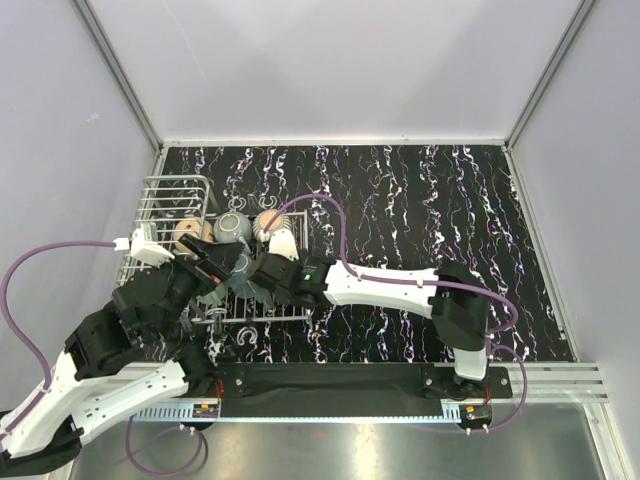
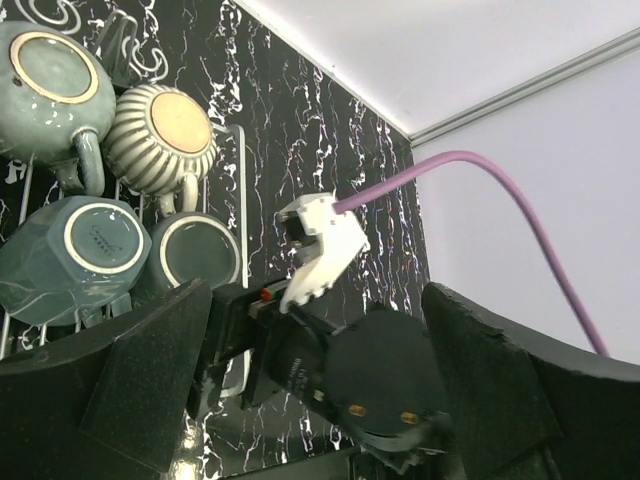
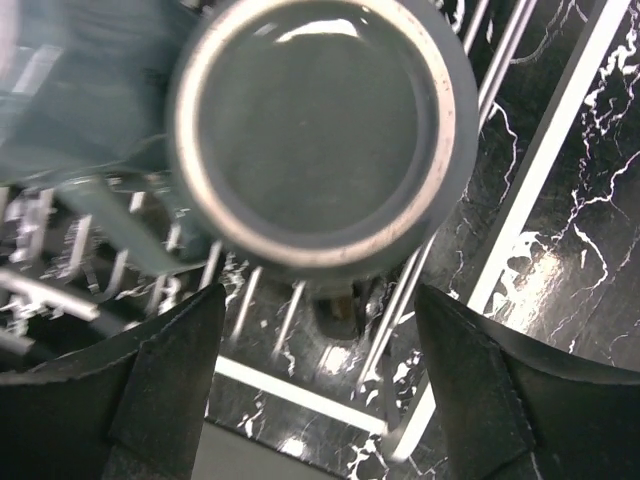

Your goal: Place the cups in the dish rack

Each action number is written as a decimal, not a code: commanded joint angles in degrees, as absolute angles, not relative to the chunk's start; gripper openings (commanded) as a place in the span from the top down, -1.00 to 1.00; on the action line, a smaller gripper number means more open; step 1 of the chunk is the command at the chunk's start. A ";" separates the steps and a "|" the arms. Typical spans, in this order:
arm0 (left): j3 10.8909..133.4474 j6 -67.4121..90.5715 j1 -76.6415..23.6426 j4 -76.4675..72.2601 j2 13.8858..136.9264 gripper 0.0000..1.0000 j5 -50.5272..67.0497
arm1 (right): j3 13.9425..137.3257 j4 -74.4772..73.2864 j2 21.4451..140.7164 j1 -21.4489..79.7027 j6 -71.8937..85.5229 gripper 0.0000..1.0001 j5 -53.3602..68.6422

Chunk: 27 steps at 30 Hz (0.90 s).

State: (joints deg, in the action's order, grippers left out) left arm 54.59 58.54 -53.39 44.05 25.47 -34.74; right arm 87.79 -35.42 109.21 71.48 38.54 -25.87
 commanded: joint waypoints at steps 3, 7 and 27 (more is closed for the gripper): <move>54.94 60.99 -53.61 43.86 24.17 -0.86 -32.09 | 86.06 -32.61 97.05 72.25 38.14 -0.71 -25.84; 54.14 61.09 -53.61 42.37 25.31 -0.89 -28.92 | 79.29 -28.93 84.59 72.25 37.62 -0.80 -25.84; 38.06 60.47 -53.61 9.50 35.95 -0.97 -6.59 | 37.97 -34.18 43.25 58.45 60.02 -0.99 -20.57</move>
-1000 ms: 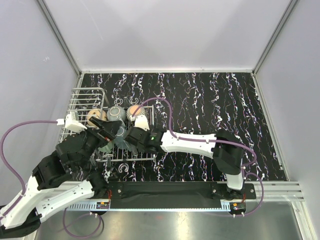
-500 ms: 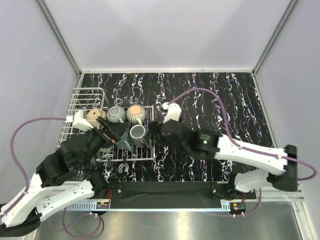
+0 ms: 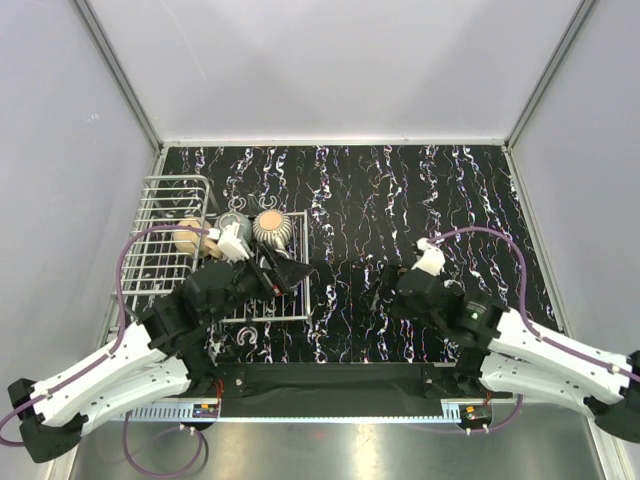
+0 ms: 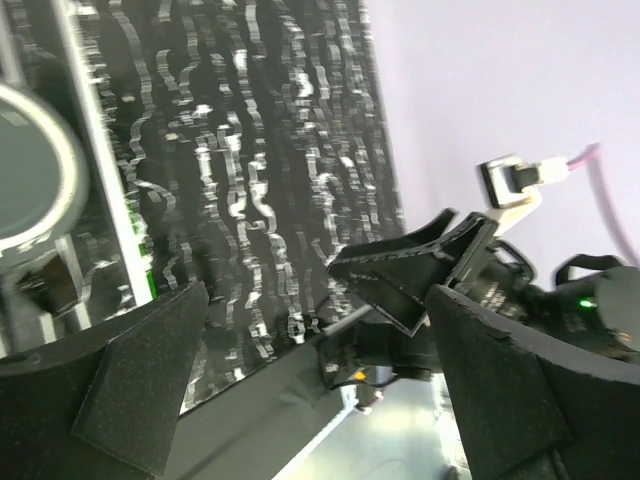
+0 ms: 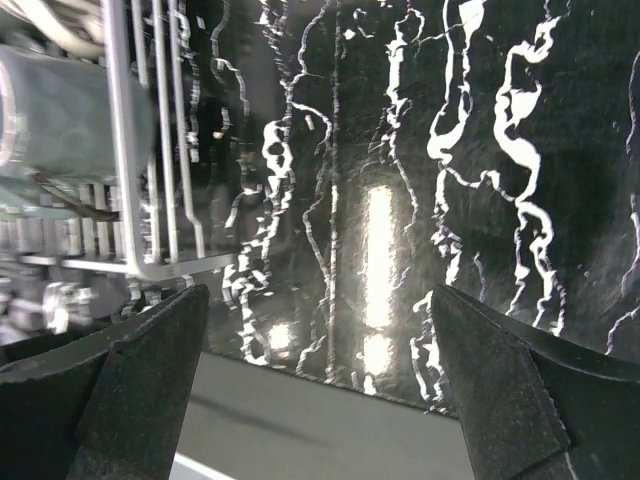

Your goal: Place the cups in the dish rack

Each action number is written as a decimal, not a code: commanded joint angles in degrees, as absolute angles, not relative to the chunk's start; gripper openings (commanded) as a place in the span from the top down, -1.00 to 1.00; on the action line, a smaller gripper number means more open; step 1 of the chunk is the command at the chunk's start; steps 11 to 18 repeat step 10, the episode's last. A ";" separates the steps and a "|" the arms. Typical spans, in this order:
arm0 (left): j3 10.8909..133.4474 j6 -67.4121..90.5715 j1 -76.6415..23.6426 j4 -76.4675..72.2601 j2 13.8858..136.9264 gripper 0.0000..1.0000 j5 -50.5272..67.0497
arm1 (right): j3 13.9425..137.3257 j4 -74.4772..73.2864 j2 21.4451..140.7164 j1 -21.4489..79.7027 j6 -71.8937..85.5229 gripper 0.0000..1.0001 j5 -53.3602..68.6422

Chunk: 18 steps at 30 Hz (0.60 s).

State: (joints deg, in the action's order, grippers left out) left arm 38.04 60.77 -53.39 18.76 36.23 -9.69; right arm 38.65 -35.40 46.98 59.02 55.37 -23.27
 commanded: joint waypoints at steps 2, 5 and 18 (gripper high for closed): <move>38.06 59.68 -53.61 9.32 35.77 -0.97 -6.77 | 38.40 -36.02 42.98 58.27 61.16 -0.99 -20.92; 37.18 59.07 -53.61 8.35 34.72 -0.98 -6.51 | 38.76 -37.79 42.98 58.45 60.12 -0.99 -20.13; 28.77 58.97 -53.61 -5.65 30.16 -0.98 -1.86 | 33.15 -28.41 33.25 58.45 53.89 -0.99 -15.76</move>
